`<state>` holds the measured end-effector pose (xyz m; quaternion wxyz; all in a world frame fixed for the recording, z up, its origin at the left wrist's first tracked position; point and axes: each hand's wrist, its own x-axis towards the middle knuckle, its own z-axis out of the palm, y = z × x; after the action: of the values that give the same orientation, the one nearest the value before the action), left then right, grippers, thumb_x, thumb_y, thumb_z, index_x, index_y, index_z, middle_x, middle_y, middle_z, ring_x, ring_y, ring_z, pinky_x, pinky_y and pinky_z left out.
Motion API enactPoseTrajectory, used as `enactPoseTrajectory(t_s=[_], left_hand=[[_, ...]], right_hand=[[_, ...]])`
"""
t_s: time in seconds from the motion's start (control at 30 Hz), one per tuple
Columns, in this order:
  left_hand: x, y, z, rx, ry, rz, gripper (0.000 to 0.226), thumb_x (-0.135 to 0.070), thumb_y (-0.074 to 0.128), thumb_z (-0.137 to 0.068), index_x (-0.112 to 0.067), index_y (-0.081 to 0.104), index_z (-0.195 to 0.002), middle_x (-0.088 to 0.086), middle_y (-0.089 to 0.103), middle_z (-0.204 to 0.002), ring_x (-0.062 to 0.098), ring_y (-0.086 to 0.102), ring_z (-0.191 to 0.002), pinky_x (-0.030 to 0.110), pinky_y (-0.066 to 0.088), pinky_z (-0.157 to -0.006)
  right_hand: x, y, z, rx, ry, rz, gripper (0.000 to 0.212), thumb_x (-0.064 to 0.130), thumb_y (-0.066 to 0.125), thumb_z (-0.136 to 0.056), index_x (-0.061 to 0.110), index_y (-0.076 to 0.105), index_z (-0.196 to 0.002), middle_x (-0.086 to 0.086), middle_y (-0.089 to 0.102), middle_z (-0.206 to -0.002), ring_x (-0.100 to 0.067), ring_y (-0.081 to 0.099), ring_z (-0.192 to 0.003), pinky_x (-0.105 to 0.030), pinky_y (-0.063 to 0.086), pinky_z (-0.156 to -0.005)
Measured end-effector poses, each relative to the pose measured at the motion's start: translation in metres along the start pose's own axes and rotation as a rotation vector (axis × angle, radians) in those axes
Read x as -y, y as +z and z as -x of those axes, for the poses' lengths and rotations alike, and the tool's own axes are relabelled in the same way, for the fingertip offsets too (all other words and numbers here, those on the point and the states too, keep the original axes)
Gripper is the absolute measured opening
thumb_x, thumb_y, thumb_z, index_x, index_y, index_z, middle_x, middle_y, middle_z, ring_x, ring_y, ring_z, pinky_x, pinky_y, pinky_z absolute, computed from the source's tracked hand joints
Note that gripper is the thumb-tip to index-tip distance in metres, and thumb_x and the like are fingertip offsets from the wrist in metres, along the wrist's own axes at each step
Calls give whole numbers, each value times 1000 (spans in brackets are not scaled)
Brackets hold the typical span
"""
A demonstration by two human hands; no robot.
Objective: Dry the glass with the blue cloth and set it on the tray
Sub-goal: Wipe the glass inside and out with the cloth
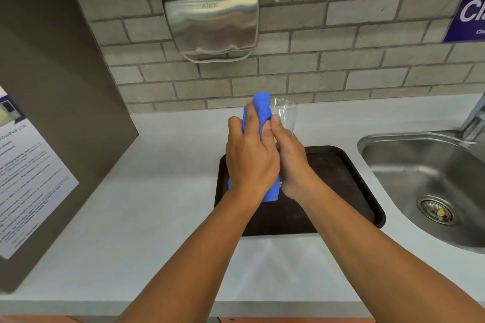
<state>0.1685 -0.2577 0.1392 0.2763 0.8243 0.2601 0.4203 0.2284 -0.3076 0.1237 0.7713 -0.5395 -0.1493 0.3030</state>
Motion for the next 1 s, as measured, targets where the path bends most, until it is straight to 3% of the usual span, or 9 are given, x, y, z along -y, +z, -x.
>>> enactPoseTrajectory(t_s=[0.13,0.23,0.33,0.47,0.6,0.7,0.83,0.93,1.0], left_hand=[[-5,-5,-7,34,30,56,48,-38,36,-101,-26,38,-148,0,40,-101,15,55,-77,22,46,-69],[-3,-8,-15,71,-30,136,35,-35,38,-102,-14,60,-120,1,44,-95,5,50,-69,6,37,-63],[10,-12,-28,201,-393,434,39,-38,43,-101,-5,62,-94,9,58,-88,15,55,-68,28,46,-71],[15,-18,-28,387,-682,673,43,-43,46,-99,-10,63,-121,14,68,-95,23,64,-67,36,55,-61],[8,-15,-24,280,-507,554,35,-40,38,-102,-25,58,-126,12,64,-116,17,62,-83,38,53,-75],[5,-16,-19,183,-121,229,43,-40,34,-102,-38,40,-145,1,45,-107,4,54,-78,15,40,-69],[3,-17,-18,171,-27,221,47,-39,37,-102,-38,33,-149,-5,37,-98,0,51,-76,2,38,-66],[7,-18,-27,168,-322,490,33,-41,39,-101,-21,63,-112,4,56,-94,20,60,-79,28,50,-78],[8,-20,-27,264,-622,664,38,-44,42,-100,-14,63,-111,7,65,-88,29,62,-80,45,55,-80]], right_hand=[[0,2,-5,-48,-52,-41,108,81,79,-43,5,60,-117,-10,66,-87,-25,66,-81,-51,57,-85],[0,-1,-7,-62,-38,-63,81,79,74,-55,15,60,-103,-9,66,-89,-26,62,-82,-48,54,-81],[7,-7,-5,7,-7,-78,64,72,68,-71,15,62,-100,-13,66,-88,-27,65,-77,-42,57,-75],[9,-14,-5,125,43,-107,49,62,55,-87,19,76,-76,-8,72,-76,-21,70,-63,-31,58,-59],[10,-8,-3,85,73,-85,69,69,69,-73,10,64,-108,-13,71,-91,-27,71,-75,-43,62,-72],[8,-3,-5,0,51,-56,92,74,75,-57,8,63,-119,-20,68,-104,-36,69,-91,-58,53,-97],[4,-3,-6,19,54,-86,109,75,82,-47,4,62,-127,-29,67,-120,-45,67,-111,-62,48,-101],[5,-9,-5,95,45,-137,97,74,76,-52,5,62,-119,-16,71,-95,-33,70,-87,-50,58,-87],[6,-12,-5,126,28,-126,87,72,70,-59,6,63,-115,-13,71,-90,-29,69,-80,-42,59,-75]])
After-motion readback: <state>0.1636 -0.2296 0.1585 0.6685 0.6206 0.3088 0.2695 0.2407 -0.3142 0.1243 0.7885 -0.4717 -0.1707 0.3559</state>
